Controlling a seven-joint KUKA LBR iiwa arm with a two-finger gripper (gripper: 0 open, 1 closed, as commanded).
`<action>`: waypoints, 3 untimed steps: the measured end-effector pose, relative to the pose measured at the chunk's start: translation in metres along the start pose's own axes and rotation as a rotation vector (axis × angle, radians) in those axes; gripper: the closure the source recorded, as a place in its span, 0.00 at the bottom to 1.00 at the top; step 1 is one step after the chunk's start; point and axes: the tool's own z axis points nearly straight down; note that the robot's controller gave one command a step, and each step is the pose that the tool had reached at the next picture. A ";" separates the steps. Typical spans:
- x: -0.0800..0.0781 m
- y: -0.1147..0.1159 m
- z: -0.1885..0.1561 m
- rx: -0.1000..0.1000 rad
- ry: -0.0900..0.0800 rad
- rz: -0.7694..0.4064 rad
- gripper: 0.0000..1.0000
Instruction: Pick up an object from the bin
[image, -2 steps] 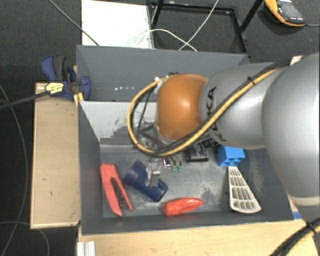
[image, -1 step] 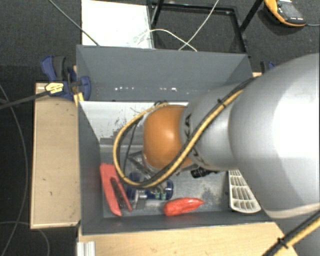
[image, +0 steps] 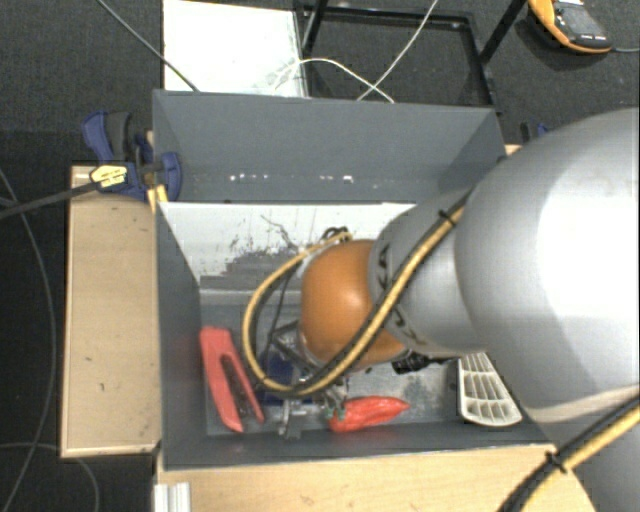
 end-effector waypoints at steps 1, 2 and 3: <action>-0.035 -0.047 0.001 0.000 -0.001 0.438 1.00; -0.035 -0.047 0.001 0.000 -0.001 0.438 1.00; -0.034 -0.047 -0.005 0.000 0.000 0.438 1.00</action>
Offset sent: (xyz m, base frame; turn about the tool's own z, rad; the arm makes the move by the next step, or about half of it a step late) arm 0.0000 0.0000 0.0000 0.0000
